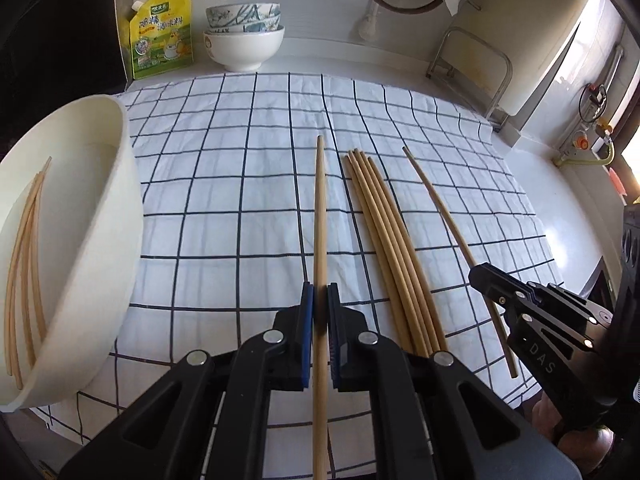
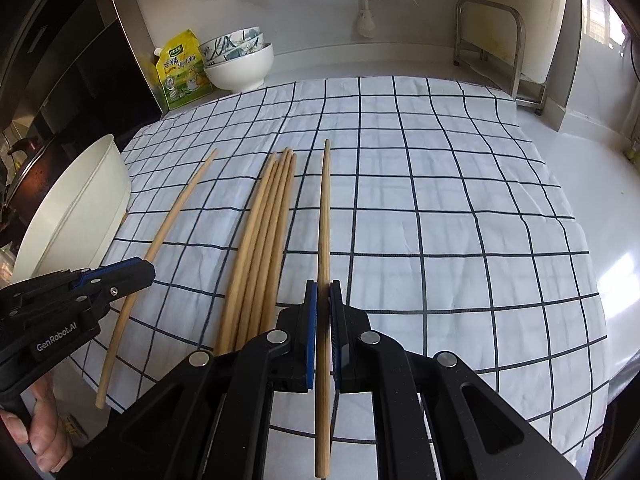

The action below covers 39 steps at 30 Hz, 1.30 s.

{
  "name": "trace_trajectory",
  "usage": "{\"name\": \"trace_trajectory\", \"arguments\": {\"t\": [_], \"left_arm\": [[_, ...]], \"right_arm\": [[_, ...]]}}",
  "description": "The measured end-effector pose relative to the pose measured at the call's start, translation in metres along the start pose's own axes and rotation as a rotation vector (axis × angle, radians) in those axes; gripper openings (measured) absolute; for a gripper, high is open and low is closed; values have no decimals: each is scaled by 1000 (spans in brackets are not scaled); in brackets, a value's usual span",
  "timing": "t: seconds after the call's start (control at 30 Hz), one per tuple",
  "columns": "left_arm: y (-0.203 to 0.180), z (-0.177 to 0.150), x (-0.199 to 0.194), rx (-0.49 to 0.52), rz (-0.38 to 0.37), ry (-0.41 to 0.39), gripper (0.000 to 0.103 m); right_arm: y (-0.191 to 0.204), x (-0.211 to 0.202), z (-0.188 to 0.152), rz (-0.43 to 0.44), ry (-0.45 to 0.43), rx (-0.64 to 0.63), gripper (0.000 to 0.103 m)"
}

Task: Organize utensils
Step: 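Lift and carry the chopstick in the left tool over the basin while the right tool carries its chopstick, then open the left tool to drop its chopstick into the basin while the right tool releases its chopstick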

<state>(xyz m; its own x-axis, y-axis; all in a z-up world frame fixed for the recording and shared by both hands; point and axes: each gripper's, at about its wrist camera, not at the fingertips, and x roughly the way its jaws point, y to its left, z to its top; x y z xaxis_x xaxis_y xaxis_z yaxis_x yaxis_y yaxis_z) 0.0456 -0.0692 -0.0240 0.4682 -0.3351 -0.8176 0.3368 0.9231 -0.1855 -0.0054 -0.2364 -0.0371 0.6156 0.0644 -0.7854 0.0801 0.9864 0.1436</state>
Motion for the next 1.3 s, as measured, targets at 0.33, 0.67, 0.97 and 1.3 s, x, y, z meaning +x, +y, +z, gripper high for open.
{"name": "trace_trajectory", "arguments": {"t": [0.33,0.67,0.97,1.3], "left_arm": [[57,21,-74,-55,69,-174,8],[165,26,-98,-193,210,-237,8],[227,16,-84,-298,217,-183,8],[249,7,-63,-346,229,-115,9]], "right_arm": [[76,-26,48,146,-94,-79,6],[203,6,86,285,-60,-242,6],[279,52,88,328,72,-324,6],[295,80,76,310,167,-347,6]]}}
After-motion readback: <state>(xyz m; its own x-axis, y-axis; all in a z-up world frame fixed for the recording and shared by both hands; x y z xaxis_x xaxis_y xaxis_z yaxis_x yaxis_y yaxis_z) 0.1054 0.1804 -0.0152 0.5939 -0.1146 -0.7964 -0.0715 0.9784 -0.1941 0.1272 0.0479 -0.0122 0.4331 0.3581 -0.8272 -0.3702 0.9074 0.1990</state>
